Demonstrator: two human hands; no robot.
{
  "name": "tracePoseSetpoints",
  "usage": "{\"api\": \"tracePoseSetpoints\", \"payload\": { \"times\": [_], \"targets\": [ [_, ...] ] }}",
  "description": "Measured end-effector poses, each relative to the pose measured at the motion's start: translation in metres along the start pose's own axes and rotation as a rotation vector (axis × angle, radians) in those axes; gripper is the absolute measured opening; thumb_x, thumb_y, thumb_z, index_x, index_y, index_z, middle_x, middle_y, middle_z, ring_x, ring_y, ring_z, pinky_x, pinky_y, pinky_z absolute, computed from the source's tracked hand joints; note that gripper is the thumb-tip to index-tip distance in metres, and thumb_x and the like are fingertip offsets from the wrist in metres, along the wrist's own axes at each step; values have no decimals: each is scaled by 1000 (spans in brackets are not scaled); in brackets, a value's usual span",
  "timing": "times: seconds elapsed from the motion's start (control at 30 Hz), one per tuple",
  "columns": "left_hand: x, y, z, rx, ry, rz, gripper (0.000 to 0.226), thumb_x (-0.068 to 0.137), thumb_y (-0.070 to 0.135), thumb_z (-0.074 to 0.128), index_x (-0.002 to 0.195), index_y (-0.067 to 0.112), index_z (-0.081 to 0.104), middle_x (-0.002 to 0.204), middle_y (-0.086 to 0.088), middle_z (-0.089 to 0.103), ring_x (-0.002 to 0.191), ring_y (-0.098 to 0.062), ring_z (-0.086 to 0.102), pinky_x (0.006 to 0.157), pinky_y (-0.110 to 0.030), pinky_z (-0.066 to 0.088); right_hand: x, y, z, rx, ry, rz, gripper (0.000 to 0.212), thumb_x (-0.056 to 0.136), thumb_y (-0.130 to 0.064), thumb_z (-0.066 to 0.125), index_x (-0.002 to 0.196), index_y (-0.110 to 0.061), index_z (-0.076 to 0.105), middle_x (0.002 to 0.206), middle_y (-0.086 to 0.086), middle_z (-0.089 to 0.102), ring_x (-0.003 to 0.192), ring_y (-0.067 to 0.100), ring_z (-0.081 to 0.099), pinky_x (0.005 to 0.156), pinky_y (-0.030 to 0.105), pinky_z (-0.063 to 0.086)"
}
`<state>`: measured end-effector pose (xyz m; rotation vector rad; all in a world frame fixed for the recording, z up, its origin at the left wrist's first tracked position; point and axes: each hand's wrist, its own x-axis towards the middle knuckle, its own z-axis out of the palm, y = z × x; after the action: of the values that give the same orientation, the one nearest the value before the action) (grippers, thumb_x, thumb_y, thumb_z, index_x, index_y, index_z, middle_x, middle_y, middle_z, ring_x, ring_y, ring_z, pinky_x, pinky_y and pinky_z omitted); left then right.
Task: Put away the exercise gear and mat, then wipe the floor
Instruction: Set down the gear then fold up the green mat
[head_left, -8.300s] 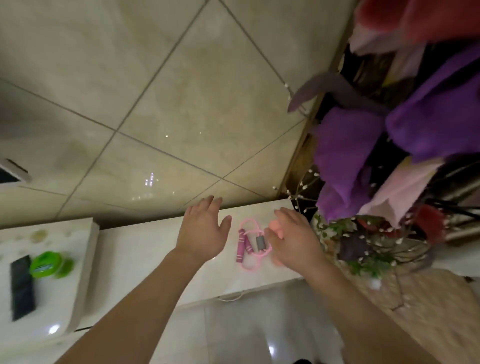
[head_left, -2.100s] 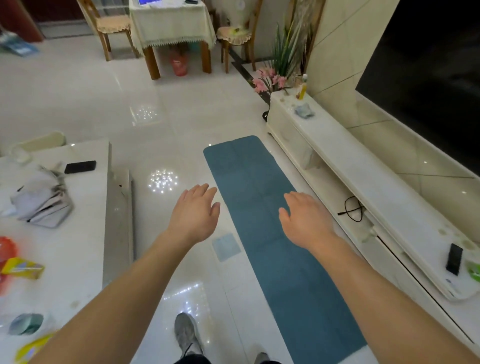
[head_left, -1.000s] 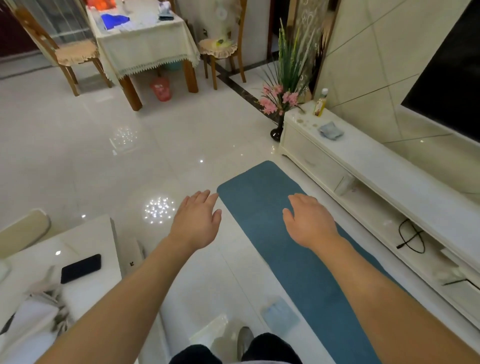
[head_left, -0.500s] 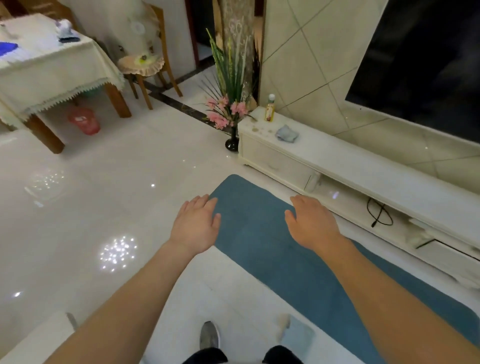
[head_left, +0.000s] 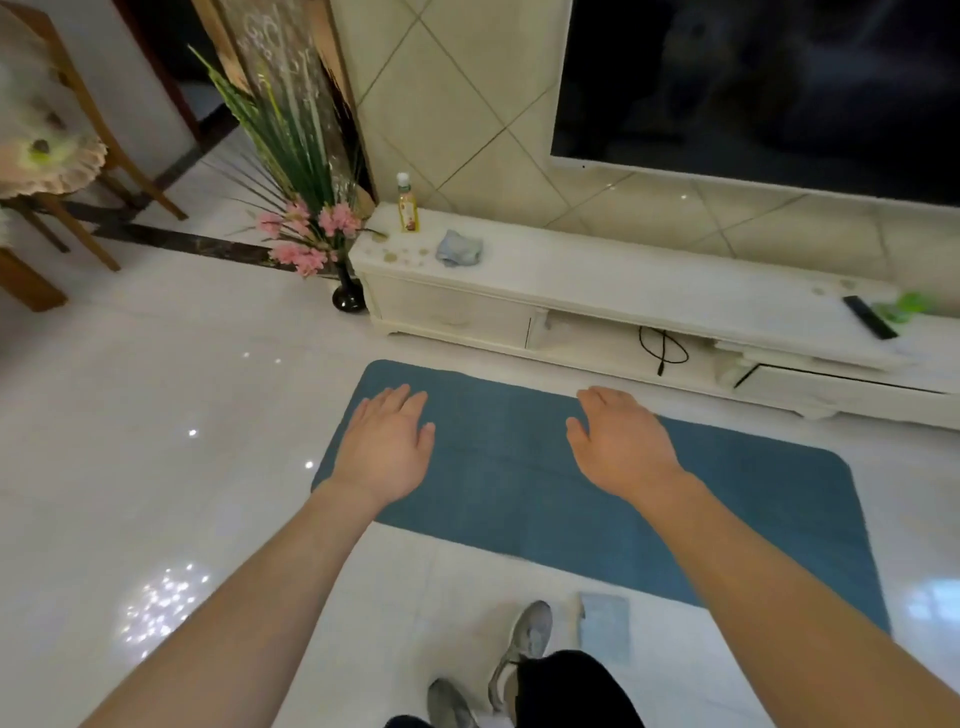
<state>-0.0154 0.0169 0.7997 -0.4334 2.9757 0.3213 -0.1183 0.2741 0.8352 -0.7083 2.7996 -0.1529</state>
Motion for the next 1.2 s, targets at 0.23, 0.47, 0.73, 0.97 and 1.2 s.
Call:
{"api": "tracePoseSetpoints", "payload": {
  "times": [0.23,0.47,0.73,0.97,1.2],
  "targets": [
    [71,16,12,20,-29,62,54,103,37,35,152,15,33,159,-8,31,147,-25,25,121,-42,18,55,33,12,45,-24,39,50,101,-38,31,143,-12,37,145,3,44,133,22,38,110,35,32],
    [136,16,63,30,-83,99,54,103,37,37,152,16,34,159,-8,31,147,-25,25,122,-41,15,116,66,64,50,-76,55,54,101,-39,33,148,-12,33,151,3,38,138,22,33,113,34,29],
    [212,-9,206,57,-195,163,62,99,47,41,152,18,30,159,-5,30,147,-23,24,122,-40,14,185,109,206,68,-153,158,57,100,-44,34,148,-13,32,154,2,33,142,21,28,114,34,27],
    [266,-38,372,54,-286,229,76,93,57,48,154,20,23,161,-5,25,148,-23,21,122,-39,16,246,138,366,125,-206,203,73,93,-54,45,151,-15,26,155,1,32,142,21,28,112,38,34],
    [299,-70,543,42,-391,278,88,87,64,54,156,21,19,161,-3,22,148,-22,20,122,-35,16,292,176,529,123,-308,198,87,86,-59,55,152,-14,21,154,3,34,140,22,32,111,36,35]
  ]
}}
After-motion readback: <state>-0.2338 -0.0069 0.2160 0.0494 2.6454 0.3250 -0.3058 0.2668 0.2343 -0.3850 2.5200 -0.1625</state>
